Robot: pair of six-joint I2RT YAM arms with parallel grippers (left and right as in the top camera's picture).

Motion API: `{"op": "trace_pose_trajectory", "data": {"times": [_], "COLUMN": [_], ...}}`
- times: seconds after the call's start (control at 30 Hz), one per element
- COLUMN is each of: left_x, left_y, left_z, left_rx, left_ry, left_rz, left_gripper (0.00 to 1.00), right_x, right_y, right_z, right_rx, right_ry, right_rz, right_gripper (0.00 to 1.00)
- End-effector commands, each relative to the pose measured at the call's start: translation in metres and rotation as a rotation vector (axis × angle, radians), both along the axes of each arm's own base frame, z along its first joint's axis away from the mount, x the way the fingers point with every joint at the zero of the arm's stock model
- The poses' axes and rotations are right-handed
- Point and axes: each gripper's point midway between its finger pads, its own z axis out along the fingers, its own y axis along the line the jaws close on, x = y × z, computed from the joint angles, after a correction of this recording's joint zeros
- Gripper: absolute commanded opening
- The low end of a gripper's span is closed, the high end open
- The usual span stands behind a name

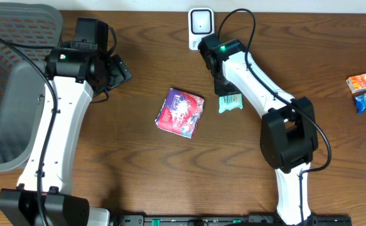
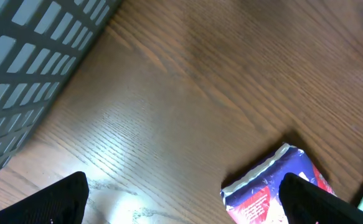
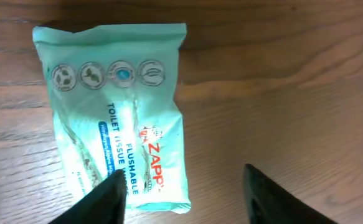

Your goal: Scan the item barcode

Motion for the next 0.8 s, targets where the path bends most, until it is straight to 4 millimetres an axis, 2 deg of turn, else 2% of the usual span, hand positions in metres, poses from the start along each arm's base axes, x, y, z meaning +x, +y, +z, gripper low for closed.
{"op": "trace_pose_trajectory", "data": {"times": [0.0,0.1,0.17,0.3,0.4,0.53,0.77], "left_x": [-0.001,-0.001,-0.001,-0.001,-0.001,-0.001,-0.001], "left_y": [0.003,0.003,0.003,0.003,0.003,0.003,0.003], "left_z": [0.001,0.001,0.001,0.001,0.001,0.001,0.001], "left_rx": [0.009,0.009,0.009,0.009,0.009,0.009,0.009], "left_ry": [0.000,0.000,0.000,0.000,0.000,0.000,0.000], "left_rz": [0.015,0.015,0.015,0.015,0.016,0.016,0.015], "left_gripper": [0.98,0.98,0.98,0.98,0.98,0.98,0.98], "right_x": [-0.001,0.008,0.015,0.026,0.030,0.025,0.015], "right_y": [0.009,0.005,0.005,0.014,0.007,-0.002,0.011], "right_z": [0.001,0.006,0.009,0.008,0.007,-0.004,-0.041], "right_rx": [0.060,0.131,0.225,0.531,0.703,0.814,0.947], "right_ry": [0.010,0.010,0.027,0.086,0.112,0.138,0.141], "right_rz": [-0.012,-0.040,-0.035,0.034,0.051,0.052,0.032], "right_gripper": [0.59,0.65,0.66,0.66,0.65,0.66,0.65]}}
